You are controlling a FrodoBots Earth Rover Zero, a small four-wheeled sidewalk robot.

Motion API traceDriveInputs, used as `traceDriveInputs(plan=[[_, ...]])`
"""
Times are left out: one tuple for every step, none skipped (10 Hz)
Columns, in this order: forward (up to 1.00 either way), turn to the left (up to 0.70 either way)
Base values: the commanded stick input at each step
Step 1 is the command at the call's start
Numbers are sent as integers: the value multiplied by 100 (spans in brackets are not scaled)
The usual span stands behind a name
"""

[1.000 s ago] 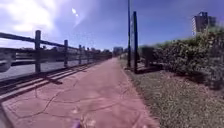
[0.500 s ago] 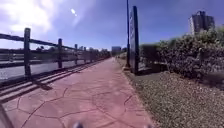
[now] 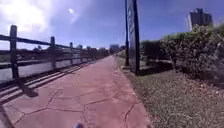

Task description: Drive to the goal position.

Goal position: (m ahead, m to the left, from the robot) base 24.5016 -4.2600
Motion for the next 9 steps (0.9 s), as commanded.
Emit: traceDriveInputs(plan=[[70,0],[70,0],[70,0],[70,0],[70,0],[70,0],[70,0],[70,0],[70,0]])
